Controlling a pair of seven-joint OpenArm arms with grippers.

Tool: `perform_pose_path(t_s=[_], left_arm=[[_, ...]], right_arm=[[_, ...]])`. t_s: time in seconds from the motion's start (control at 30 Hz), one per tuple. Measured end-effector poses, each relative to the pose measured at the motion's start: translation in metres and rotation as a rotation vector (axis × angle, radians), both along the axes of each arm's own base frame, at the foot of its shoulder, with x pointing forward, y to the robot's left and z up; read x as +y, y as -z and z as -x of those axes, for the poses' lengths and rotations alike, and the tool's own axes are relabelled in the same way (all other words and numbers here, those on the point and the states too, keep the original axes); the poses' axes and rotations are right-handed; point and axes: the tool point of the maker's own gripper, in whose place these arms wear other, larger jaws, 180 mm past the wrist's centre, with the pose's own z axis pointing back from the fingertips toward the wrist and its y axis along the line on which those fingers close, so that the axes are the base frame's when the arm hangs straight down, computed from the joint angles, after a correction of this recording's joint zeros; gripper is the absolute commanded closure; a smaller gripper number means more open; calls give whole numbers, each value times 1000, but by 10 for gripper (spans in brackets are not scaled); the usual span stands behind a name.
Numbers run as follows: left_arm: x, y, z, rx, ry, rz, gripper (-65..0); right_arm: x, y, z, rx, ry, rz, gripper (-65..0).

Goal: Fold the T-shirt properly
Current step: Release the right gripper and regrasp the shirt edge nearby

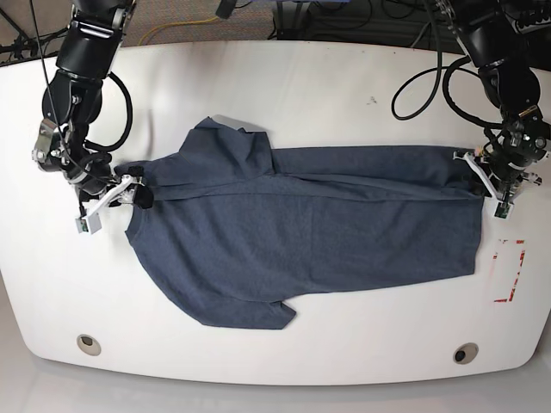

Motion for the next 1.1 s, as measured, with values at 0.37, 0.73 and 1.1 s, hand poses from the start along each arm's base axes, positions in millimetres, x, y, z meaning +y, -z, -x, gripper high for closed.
perform_pose_path(t_s=[0.37, 0.73, 1.1], left_arm=[[6, -16, -6, -50, -32, -19, -406], [-2, 5, 16, 5, -28, -5, -403], [-7, 13, 25, 24, -25, 7, -403]], right_arm=[[24, 0, 65, 25, -2, -57, -544], [72, 23, 100, 83, 12, -246, -544], [128, 23, 95, 95, -123, -302, -528]])
